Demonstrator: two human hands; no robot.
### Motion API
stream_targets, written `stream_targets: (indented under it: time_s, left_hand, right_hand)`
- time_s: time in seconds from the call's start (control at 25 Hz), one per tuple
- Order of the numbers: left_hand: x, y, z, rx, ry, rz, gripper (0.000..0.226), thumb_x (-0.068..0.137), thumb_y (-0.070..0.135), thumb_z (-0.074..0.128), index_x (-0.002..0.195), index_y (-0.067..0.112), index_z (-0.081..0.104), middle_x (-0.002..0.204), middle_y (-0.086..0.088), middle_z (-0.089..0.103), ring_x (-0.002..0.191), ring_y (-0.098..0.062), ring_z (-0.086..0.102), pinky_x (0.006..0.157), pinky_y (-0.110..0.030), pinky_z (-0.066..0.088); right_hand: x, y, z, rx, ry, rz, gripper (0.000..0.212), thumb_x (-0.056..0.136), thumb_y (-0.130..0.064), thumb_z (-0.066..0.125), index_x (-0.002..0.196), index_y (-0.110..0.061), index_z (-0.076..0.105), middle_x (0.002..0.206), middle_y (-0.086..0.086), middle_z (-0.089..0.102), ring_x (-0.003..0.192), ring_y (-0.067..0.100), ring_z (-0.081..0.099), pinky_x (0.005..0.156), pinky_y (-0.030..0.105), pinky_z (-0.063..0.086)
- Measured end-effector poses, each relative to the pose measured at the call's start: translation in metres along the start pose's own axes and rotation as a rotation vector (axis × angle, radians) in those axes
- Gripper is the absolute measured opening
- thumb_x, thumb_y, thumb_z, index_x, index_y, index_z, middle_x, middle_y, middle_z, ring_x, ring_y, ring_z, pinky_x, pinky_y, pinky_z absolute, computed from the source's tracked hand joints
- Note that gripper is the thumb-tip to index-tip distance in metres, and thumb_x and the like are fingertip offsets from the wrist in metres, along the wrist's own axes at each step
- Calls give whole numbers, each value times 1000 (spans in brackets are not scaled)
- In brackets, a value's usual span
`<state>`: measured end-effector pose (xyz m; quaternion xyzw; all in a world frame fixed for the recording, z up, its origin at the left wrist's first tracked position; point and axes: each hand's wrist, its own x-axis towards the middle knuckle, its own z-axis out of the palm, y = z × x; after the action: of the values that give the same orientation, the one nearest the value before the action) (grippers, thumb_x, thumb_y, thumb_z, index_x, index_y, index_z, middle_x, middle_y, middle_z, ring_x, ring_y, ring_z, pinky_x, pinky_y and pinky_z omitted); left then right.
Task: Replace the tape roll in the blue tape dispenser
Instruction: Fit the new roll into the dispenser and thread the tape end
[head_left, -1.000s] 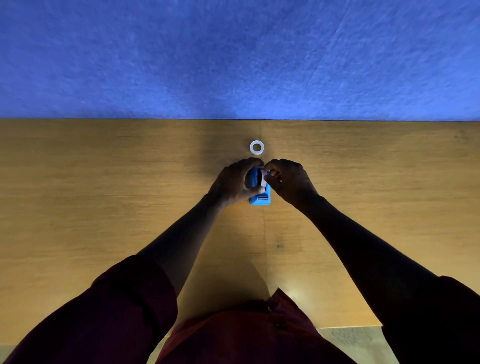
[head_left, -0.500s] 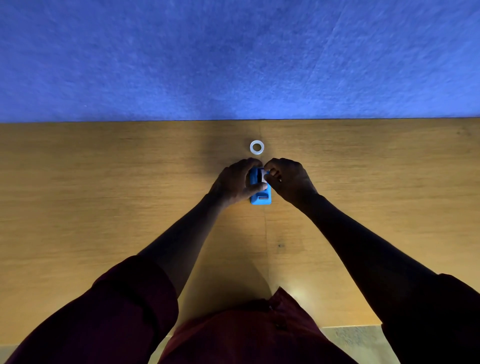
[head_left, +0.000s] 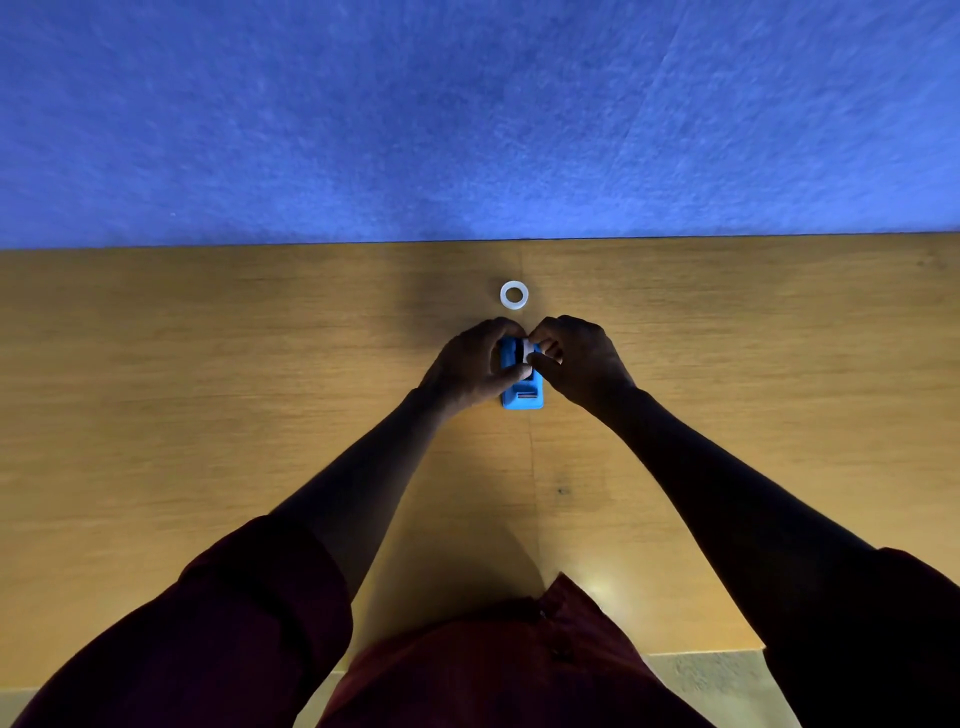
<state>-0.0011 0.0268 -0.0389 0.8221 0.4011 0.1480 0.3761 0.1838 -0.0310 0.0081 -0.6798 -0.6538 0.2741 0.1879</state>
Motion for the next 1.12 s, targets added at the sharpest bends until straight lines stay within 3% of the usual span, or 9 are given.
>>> stream_targets:
  time_s: [0.08,0.24,0.4,0.56,0.8,1.04,1.12]
  left_hand:
    - [0,0,1,7,8,-7,41,85,43,73,118,27,55,117,10,64,103,-5,59,81,-17,46]
    - [3,4,1,10,20,-14,41,82,39,77,112,30,51,112,12,63,96,-2,58,74,-9,41]
    - [2,4,0,-24,-3,-22,46,81,42,78,116,28,51,115,10,64,100,-3,59,79,-17,49]
    - [3,4,0,-41,2,-40,46,85,43,74,124,25,54,119,8,65,105,-5,60,85,-22,51]
    - [3,5,2,1,29,-41,45,80,37,80,116,28,56,112,17,61,98,0,56,77,-12,42]
    - [4,4,-2,-41,-12,-62,49,84,43,76,126,26,57,121,10,65,107,-4,60,86,-22,50]
    - [5,4,-1,-28,-9,-61,46,84,41,76,124,25,59,120,9,65,107,-5,61,87,-25,52]
  right_hand:
    - [1,0,0,-5,-11,-1,17,88,-18,73,102,-12,68,93,1,68,81,10,64,72,24,54]
    - [3,1,0,-33,2,-17,11,89,-16,71,98,-11,68,91,2,69,81,13,66,69,24,53]
    - [4,2,3,-39,12,-10,9,89,-14,69,97,-12,67,90,0,70,79,9,64,65,14,45]
    - [3,3,5,-20,6,15,11,89,-17,70,99,-14,65,91,-3,70,79,6,65,66,16,50]
    - [4,2,5,-39,33,24,11,89,-19,71,96,-16,63,83,-9,65,68,-2,55,58,8,36]
    - [5,0,4,-35,24,43,10,91,-21,68,96,-13,64,82,-6,66,68,4,60,56,14,41]
    - [5,-1,4,-42,21,50,10,90,-22,68,96,-15,63,79,-9,63,64,-1,55,55,13,38]
